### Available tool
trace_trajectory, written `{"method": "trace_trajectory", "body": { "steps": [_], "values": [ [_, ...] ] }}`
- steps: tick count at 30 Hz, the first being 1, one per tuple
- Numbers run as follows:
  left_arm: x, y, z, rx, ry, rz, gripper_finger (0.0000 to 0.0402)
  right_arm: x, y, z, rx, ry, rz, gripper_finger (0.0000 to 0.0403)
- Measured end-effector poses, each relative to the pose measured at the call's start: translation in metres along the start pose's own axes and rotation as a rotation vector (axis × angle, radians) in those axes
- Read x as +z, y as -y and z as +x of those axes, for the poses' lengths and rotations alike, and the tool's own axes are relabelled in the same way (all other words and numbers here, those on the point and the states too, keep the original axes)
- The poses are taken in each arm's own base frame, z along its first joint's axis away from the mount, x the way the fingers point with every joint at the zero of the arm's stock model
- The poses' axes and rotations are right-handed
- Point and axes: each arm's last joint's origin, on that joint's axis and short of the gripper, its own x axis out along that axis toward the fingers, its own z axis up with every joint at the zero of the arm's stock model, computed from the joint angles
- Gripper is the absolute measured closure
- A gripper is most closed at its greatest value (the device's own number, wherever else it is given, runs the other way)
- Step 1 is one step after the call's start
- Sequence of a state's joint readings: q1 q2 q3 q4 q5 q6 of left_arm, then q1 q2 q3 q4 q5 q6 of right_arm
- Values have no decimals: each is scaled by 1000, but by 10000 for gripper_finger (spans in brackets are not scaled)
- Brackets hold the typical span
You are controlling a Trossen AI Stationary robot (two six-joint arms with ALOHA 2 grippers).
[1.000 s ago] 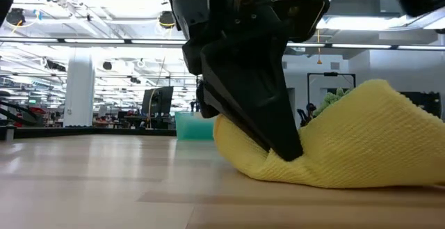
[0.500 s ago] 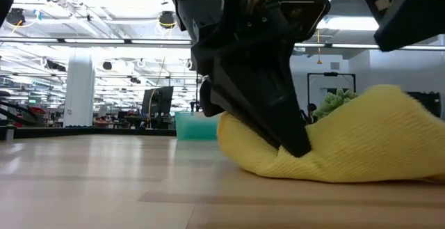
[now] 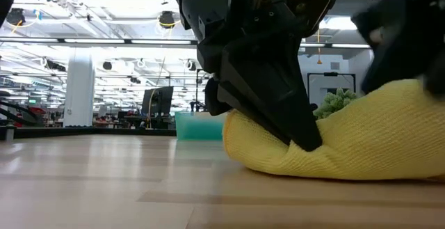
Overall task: Roll microfiber towels into tight, uniform cylinder then place into a basket
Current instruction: Roll the yellow towel
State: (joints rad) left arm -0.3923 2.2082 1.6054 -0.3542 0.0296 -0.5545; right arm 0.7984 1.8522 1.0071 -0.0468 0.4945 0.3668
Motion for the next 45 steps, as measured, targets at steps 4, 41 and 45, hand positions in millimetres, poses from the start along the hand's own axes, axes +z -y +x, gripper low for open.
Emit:
{"method": "trace_trajectory", "body": {
  "steps": [4,41,45],
  "values": [
    [0,0,0,0,-1,0,399,-10,-6,14,43,-33,-6,206],
    [-1,-2,0,22,-5,128,310,-25,-13,16,15,-112,238,387],
    [-1,-2,0,6,-24,179,267,-26,-14,15,17,-111,234,394]
  ]
}}
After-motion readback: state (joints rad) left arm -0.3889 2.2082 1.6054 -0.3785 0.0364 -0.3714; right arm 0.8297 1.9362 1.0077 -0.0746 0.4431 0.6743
